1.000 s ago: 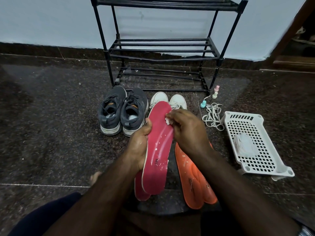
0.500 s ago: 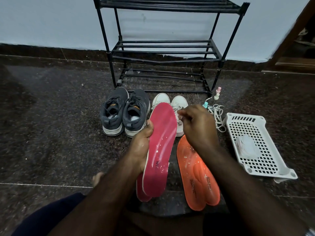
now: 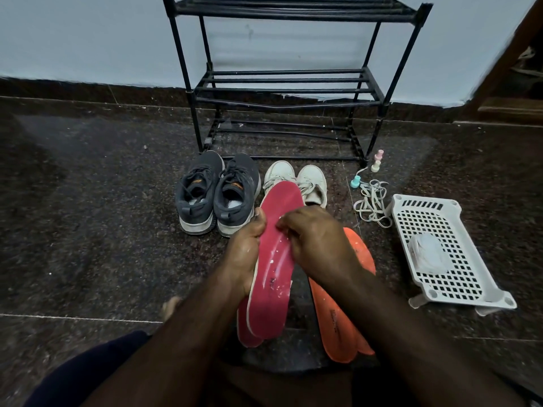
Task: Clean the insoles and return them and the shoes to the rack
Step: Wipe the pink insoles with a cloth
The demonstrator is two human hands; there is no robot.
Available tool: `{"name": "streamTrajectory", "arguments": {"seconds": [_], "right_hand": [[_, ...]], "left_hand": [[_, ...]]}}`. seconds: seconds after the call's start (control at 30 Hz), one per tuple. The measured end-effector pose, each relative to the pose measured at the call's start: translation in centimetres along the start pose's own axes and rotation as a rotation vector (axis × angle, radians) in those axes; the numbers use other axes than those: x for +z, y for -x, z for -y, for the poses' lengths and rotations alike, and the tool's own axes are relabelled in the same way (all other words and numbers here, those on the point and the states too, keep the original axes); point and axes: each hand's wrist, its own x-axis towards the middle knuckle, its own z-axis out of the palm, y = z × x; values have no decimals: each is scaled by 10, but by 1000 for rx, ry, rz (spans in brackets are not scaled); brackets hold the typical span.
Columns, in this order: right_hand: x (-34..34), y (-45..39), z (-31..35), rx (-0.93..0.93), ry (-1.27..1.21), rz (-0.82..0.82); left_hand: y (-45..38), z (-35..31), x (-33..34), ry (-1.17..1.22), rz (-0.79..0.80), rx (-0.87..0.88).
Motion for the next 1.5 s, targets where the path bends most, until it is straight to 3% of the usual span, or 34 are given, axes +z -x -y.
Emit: {"name": "streamTrajectory", "arguments": {"seconds": [0.23,0.43,0.6,0.83,1.0,1.2,1.4,1.5], "right_hand": [[-10,-9,-19,119,-44,-151],[1,2,-2,20,-83,-25],[-10,-9,-13,91,-34,-151],[2,4,5,-25,-88,13],[-6,-9,-8,96,-70,-117],[7,2,5,21,-118,9],[-1,-9,-8,97,-61,-75],[6,-3,2,74,-43,-23]], "left_hand": [[-4,2,-8,-108,-54,32],[-4,-1,-6,-51,-31,41],[-4,1,-6,-94,-44,31],[-5,2,-6,-43,-56,63],[-7,5,-6,-91,-87,90],[-12,4,-8,-55,-74,73],[-14,8,-11,-90,-118,85],[-14,8,-10,-60,-121,67]]}}
